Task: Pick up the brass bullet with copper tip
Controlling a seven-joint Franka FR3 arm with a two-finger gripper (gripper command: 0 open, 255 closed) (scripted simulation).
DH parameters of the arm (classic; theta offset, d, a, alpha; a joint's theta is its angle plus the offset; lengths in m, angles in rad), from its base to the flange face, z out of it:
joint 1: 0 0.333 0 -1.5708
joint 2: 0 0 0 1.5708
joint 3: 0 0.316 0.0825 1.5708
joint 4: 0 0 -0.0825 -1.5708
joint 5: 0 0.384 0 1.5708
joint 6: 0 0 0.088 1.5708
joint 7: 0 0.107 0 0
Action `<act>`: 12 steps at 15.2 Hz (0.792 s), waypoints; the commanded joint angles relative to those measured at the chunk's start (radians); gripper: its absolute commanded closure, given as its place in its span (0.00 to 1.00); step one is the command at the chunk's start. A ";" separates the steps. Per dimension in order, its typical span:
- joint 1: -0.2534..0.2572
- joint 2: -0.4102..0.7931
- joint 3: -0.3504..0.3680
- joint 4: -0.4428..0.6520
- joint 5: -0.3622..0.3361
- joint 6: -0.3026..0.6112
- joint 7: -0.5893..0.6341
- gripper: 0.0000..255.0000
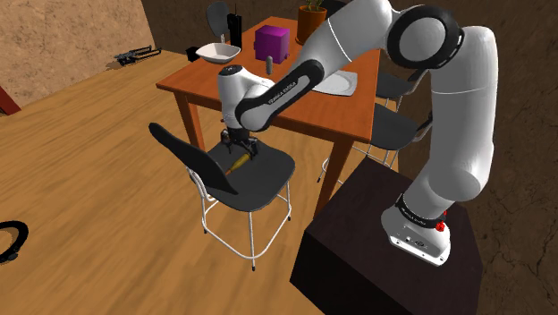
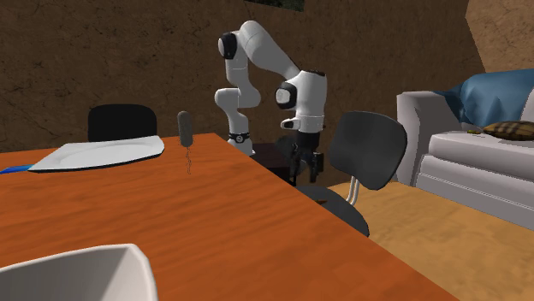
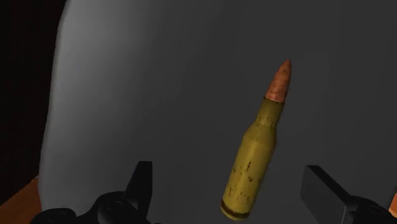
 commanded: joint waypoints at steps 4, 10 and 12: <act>0.046 0.179 -0.053 0.183 -0.005 -0.007 0.106 0.00; 0.058 0.236 -0.070 0.192 -0.023 0.041 0.116 0.00; 0.061 0.252 -0.075 0.195 -0.028 0.053 0.119 0.00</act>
